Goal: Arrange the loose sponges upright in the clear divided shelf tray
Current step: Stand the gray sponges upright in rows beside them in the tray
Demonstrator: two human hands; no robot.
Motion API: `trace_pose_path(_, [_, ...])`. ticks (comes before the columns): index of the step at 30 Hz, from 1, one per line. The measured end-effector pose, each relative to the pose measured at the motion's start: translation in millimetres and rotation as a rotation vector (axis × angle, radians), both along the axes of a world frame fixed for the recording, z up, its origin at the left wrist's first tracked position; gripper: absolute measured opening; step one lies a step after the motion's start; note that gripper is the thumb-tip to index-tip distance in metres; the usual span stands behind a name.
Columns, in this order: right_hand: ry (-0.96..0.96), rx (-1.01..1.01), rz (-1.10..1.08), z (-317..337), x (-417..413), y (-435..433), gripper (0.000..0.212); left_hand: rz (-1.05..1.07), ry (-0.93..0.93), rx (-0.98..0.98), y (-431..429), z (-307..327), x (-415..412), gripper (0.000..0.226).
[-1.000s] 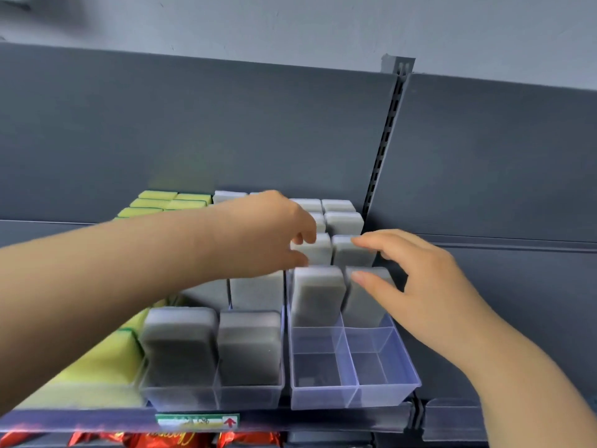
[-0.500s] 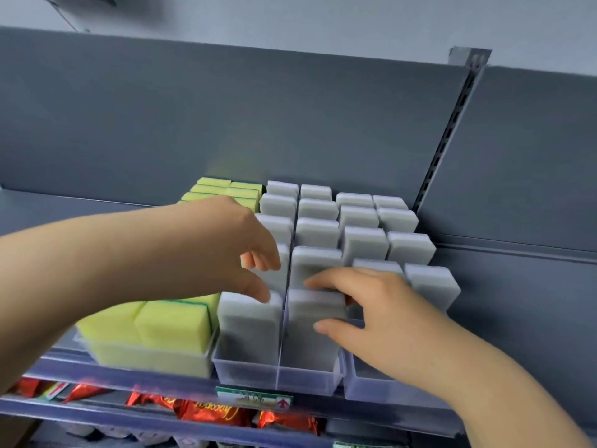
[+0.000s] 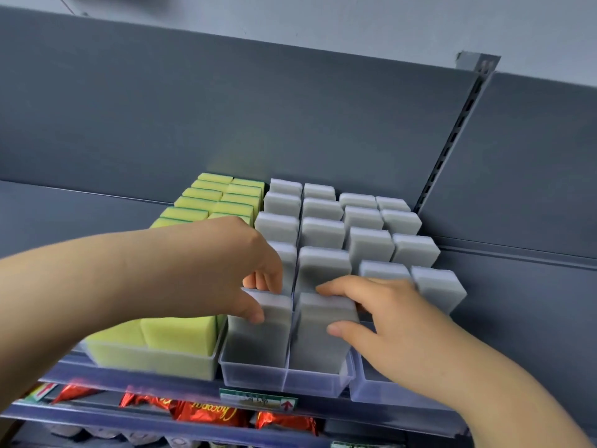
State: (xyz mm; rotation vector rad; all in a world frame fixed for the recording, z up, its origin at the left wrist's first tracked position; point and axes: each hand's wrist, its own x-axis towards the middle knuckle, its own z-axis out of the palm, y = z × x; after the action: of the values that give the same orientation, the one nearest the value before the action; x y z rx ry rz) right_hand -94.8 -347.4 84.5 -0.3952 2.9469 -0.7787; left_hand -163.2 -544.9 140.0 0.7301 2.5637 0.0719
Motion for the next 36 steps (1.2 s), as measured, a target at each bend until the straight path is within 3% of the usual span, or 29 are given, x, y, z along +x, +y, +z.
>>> trace_pose_path(10, [0.015,0.019,0.016,3.6,2.7,-0.3,0.044,-0.093,0.212,0.084,-5.4,-14.6,-6.4,0.038])
trace_pose_path(17, [0.111,-0.032,0.03,8.2,4.8,10.4,0.043,-0.243,0.497,0.227,20.7,-5.5,24.2,0.04])
trace_pose_path(26, [0.259,-0.006,-0.184,7.4,58.8,100.7,0.044,-0.375,0.815,0.376,114.1,-28.3,59.3,0.035])
trace_pose_path(30, [0.287,0.06,-0.383,3.7,109.2,170.8,0.044,-0.425,0.815,0.477,199.5,-45.1,87.6,0.043])
trace_pose_path(36, [0.249,0.098,-0.646,-30.2,206.4,291.9,0.041,-0.545,0.672,0.596,343.1,-83.1,156.9,0.042])
